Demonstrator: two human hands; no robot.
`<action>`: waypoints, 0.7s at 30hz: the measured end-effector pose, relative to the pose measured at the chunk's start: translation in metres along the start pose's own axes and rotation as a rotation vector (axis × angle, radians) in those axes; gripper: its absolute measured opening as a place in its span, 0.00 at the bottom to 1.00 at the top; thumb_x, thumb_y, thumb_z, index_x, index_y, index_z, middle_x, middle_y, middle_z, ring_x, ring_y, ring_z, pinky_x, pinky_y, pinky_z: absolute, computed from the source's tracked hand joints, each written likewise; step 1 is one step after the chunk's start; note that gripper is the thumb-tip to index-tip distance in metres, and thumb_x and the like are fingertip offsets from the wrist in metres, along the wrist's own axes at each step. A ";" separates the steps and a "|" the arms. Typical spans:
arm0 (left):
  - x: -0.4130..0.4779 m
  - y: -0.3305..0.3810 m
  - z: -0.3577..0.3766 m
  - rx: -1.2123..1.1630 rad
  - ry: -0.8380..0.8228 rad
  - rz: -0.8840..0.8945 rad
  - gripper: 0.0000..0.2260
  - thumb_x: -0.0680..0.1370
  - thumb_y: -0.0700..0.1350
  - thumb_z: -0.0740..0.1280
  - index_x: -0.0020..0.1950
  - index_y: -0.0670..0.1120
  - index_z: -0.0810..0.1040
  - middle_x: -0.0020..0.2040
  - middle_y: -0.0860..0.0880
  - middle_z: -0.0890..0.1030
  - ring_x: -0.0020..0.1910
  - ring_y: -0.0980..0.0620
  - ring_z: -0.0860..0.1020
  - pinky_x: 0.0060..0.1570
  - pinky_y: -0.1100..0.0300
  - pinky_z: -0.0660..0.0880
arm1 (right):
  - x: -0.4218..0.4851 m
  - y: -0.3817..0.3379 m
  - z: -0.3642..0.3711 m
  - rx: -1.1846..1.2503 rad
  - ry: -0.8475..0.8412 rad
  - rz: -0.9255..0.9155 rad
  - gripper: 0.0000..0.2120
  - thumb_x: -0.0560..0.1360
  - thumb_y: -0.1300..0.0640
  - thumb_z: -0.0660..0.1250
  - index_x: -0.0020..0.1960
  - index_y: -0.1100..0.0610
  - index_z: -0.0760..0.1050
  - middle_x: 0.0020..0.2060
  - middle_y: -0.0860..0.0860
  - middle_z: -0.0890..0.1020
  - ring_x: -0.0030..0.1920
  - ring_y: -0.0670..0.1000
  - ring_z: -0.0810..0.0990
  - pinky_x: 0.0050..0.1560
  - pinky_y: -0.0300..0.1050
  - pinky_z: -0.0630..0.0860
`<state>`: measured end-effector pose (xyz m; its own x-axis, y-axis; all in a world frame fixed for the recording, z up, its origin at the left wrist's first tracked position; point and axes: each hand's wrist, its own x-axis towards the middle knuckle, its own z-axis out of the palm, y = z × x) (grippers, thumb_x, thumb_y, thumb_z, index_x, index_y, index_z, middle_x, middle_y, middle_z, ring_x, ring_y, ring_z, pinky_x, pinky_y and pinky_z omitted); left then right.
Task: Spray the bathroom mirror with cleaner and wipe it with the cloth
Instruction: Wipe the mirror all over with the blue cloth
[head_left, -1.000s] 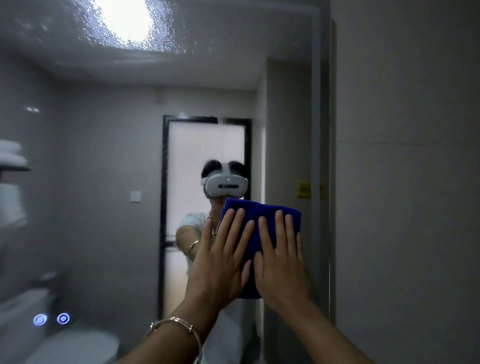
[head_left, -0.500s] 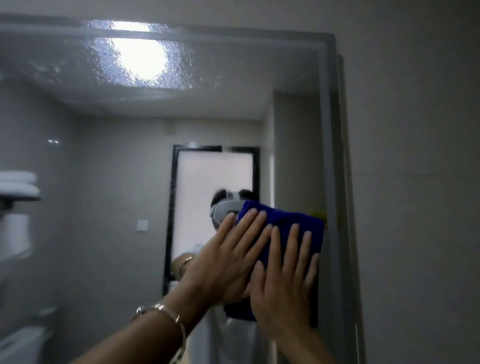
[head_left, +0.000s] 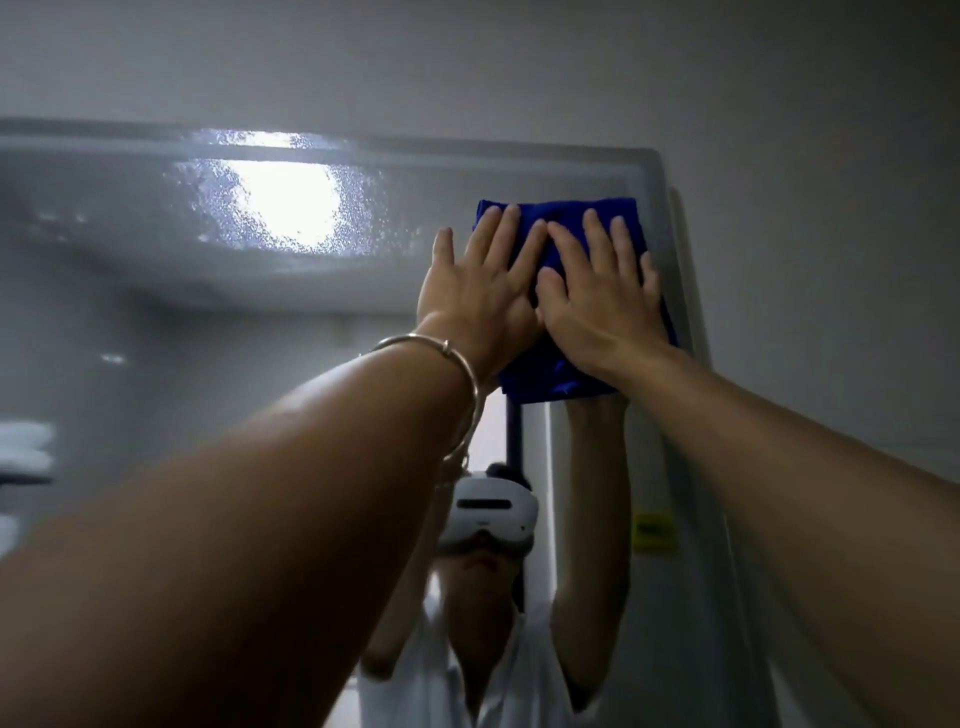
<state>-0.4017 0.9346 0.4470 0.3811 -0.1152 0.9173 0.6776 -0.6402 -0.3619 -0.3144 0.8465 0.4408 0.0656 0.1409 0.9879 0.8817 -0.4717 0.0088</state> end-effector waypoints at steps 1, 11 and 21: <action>0.001 0.000 0.002 -0.019 0.017 -0.004 0.29 0.80 0.59 0.42 0.76 0.47 0.37 0.77 0.45 0.39 0.76 0.47 0.40 0.73 0.42 0.46 | 0.002 0.001 0.000 -0.005 -0.004 -0.006 0.26 0.81 0.47 0.48 0.78 0.47 0.46 0.78 0.51 0.45 0.77 0.53 0.39 0.73 0.57 0.37; -0.020 -0.047 0.002 -0.503 0.059 0.206 0.29 0.76 0.56 0.51 0.76 0.48 0.54 0.77 0.51 0.52 0.74 0.59 0.47 0.72 0.57 0.39 | -0.005 -0.015 -0.007 -0.027 -0.160 0.034 0.36 0.74 0.29 0.45 0.76 0.40 0.38 0.76 0.54 0.36 0.74 0.59 0.31 0.70 0.63 0.32; 0.021 -0.046 -0.022 -0.417 0.326 0.202 0.30 0.74 0.53 0.45 0.71 0.42 0.66 0.70 0.42 0.70 0.69 0.46 0.67 0.69 0.52 0.59 | 0.082 0.004 -0.019 -0.161 -0.071 0.032 0.34 0.76 0.31 0.49 0.77 0.41 0.44 0.78 0.54 0.43 0.76 0.59 0.38 0.72 0.65 0.40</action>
<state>-0.4387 0.9451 0.4864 0.2191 -0.4528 0.8643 0.2806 -0.8191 -0.5003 -0.3145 0.8401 0.5247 0.1302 0.1825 0.9745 0.7931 -0.6091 0.0081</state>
